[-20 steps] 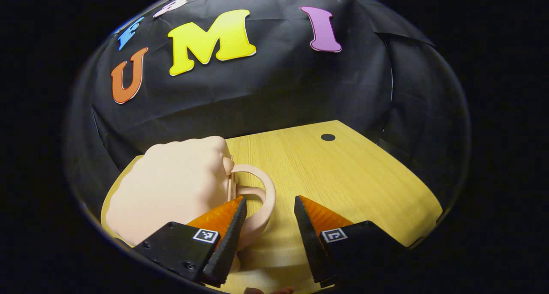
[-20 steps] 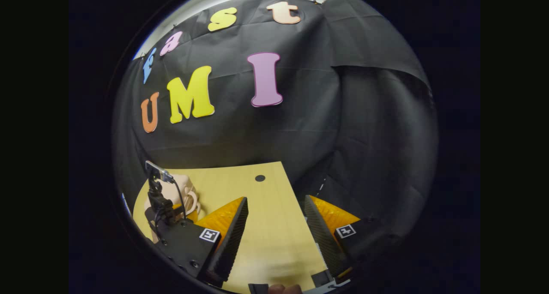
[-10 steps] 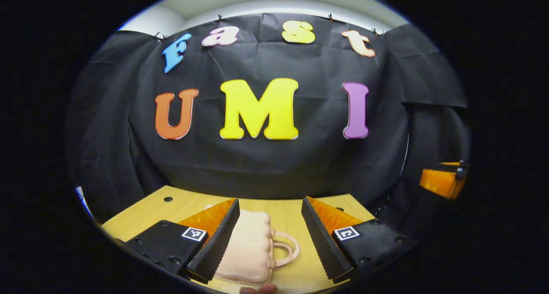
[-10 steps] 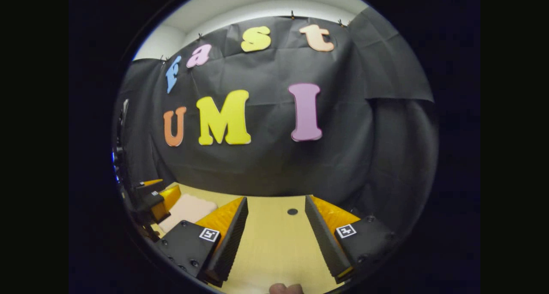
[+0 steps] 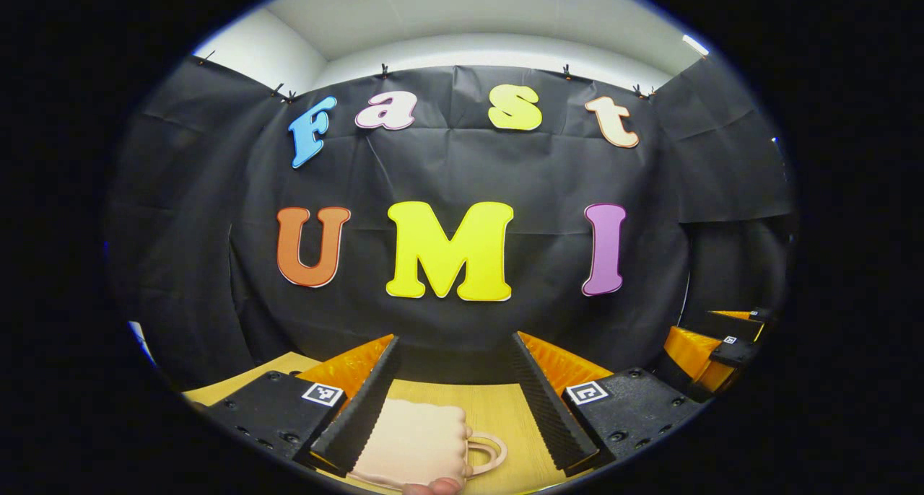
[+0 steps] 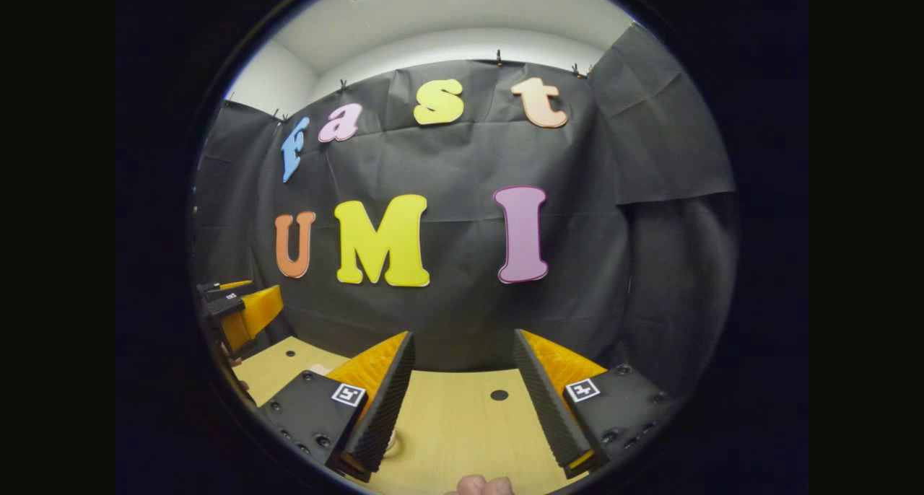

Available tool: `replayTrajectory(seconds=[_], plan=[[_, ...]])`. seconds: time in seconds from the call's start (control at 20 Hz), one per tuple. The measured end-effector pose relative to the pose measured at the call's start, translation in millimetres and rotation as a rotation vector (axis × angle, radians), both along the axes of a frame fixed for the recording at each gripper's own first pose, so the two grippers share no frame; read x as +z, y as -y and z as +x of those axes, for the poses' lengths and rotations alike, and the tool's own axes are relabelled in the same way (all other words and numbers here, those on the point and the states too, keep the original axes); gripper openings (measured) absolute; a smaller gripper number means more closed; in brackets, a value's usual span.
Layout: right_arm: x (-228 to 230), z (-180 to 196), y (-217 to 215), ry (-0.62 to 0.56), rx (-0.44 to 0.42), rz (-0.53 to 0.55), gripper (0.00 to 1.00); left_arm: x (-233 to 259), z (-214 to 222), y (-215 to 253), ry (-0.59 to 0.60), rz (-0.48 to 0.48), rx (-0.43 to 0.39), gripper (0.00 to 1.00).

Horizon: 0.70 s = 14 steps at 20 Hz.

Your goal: First open the suitcase, pack the skin care products into it, and then close the suitcase.

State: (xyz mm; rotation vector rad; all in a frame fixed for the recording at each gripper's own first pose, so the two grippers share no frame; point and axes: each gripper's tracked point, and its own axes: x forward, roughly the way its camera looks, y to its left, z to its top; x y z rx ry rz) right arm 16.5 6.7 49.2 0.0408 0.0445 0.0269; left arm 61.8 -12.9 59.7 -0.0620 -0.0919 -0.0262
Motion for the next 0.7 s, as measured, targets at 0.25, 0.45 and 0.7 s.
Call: replayTrajectory(seconds=[0.25, 0.45, 0.7], plan=[[-0.9, 0.6, -6.8, -0.002, -0.004, -0.013, 0.82, -5.8, 4.1, 1.1, -0.024, -0.01, -0.014, 1.0], [-1.4, 2.2, -5.5, -0.001, -0.02, -0.023, 0.82, -6.3, 7.3, -1.2, -0.023, -0.02, -0.019, 1.0], [-2.9, 4.3, -10.5, -0.002, -0.019, -0.027, 0.82, -10.0, 10.1, -3.8, -0.036, -0.026, -0.022, 1.0]])
